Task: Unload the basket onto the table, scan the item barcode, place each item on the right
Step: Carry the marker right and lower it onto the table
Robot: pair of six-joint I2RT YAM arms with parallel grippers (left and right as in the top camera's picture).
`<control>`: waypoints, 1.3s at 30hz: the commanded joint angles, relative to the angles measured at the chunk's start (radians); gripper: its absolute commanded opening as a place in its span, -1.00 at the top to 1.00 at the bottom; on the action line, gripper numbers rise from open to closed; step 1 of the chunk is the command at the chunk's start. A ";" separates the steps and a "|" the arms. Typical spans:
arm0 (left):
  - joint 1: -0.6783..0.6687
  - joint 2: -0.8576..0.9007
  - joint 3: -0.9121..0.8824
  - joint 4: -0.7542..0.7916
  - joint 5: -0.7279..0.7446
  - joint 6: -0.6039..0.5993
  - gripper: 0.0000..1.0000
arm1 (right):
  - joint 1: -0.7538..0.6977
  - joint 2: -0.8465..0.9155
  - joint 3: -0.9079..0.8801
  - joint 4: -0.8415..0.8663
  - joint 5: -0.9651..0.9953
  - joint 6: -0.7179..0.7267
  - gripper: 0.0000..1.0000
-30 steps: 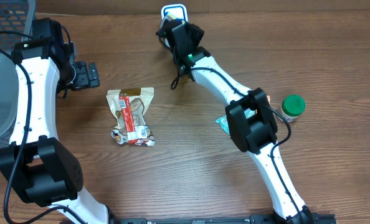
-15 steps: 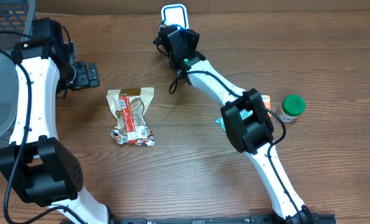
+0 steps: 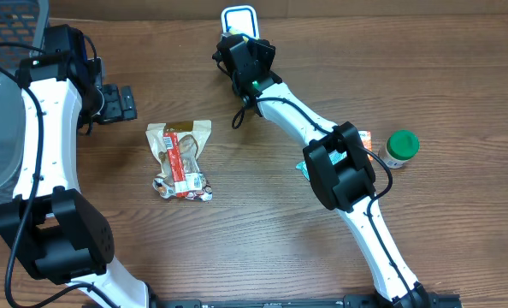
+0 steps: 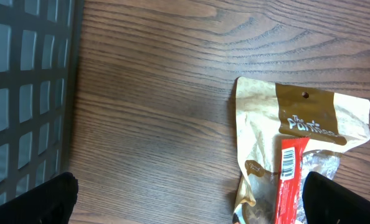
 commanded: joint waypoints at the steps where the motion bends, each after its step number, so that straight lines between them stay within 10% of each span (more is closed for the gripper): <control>1: -0.007 -0.019 0.021 0.002 0.008 0.015 -1.00 | 0.008 -0.108 0.010 0.007 0.033 0.086 0.93; 8: -0.007 -0.019 0.021 0.002 0.008 0.015 -1.00 | 0.037 -0.327 0.010 -0.211 0.041 0.433 0.93; 19: -0.007 -0.019 0.021 0.002 0.008 0.015 -1.00 | -0.029 -0.544 -0.001 -1.099 -0.442 1.529 0.93; 25: -0.007 -0.019 0.021 0.002 0.008 0.015 -1.00 | -0.103 -0.541 -0.191 -1.079 -0.864 1.571 0.93; 39: -0.007 -0.019 0.021 0.002 0.008 0.015 -1.00 | -0.108 -0.541 -0.666 -0.775 -0.828 1.596 0.93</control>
